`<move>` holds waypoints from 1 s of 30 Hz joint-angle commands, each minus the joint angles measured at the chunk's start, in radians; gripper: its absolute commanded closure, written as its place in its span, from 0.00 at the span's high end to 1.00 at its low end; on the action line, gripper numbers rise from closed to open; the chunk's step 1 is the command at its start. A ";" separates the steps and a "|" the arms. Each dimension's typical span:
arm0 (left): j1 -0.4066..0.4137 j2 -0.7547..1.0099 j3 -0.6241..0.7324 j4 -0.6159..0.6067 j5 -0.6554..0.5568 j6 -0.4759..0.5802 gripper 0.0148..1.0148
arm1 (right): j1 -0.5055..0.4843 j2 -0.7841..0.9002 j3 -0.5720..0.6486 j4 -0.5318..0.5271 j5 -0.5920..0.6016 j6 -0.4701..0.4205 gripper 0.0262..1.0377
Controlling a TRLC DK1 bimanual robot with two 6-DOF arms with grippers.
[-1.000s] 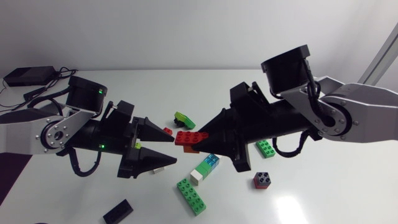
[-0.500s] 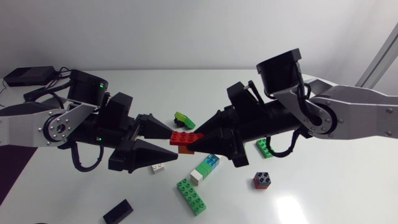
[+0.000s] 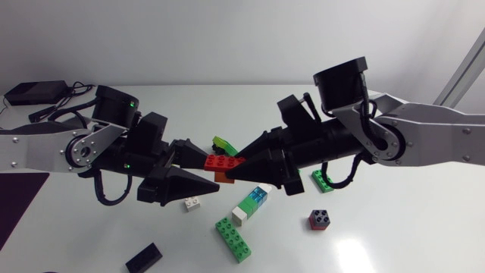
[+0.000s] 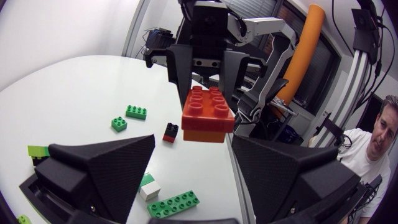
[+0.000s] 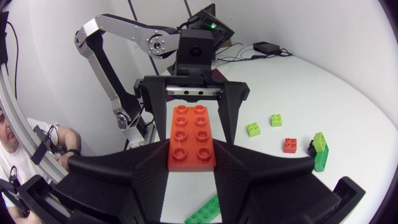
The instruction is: Separate the duplo bricks
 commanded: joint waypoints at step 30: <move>0.006 -0.049 0.004 -0.017 0.050 -0.034 0.28 | 0.031 0.052 0.001 0.057 -0.007 0.051 0.24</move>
